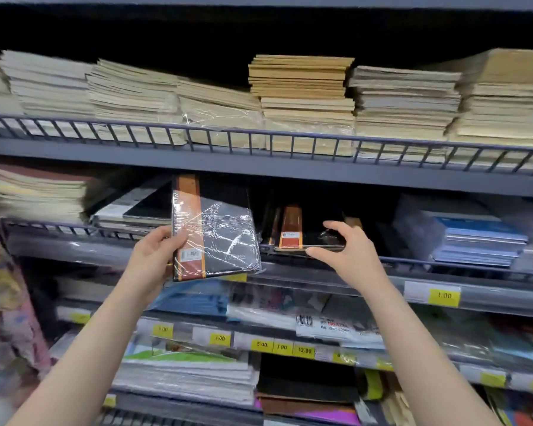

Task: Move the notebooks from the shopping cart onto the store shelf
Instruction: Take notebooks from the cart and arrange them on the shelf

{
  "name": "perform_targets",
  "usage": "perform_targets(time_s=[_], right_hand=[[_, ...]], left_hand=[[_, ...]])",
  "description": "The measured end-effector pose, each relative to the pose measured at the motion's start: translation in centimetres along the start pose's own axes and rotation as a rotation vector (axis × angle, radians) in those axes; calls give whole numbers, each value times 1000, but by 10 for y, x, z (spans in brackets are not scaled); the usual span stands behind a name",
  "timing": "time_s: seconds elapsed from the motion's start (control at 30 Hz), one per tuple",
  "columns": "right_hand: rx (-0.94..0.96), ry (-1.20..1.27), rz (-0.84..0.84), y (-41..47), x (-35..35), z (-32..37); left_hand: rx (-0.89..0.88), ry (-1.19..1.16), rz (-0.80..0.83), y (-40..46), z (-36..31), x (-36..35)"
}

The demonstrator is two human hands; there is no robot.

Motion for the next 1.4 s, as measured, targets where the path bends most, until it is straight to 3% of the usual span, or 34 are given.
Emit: perform_targets(time_s=[0.1,0.17,0.37,0.73,0.8,0.87,0.97,1.03,1.13,1.27,1.4], right_hand=[[94,-324,-58,5,-16,-2],[106,-409,-57,6,-24,-1],[202,-469,-62,-2,-30,-6],[256,-367,-78,-2,-34,-12],[278,-274,-113,-12,-26,-8],[210,-19,-146,-35,-10,-2],[-38,468,36,-84,5,9],[-179,662,136,-105,3,14],[-265,753,-28,-106,1,9],[-350,794,-161,-89,2,3],[-415,860,-246,-57,2,9]], left_hand=[[-17,10,12,0,2,-1],[-18,21,17,-3,1,-2],[-5,5,28,-5,1,-8],[24,11,92,-6,9,-31],[38,2,118,-11,8,-37],[48,0,146,-17,7,-44],[41,9,197,-28,8,-61],[41,10,236,-38,8,-77],[53,31,272,-54,8,-100],[-165,324,167,-52,6,-98],[-537,503,-13,-40,0,-70]])
Point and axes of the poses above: each hand's wrist, its own y-axis towards the middle knuckle, its own x-axis out of the back of the hand, z = x × y, the point moved 3 cm from there along y, towards the middle knuckle, and after that the axes turned 10 degrees about -z, right-handed, at the moved point
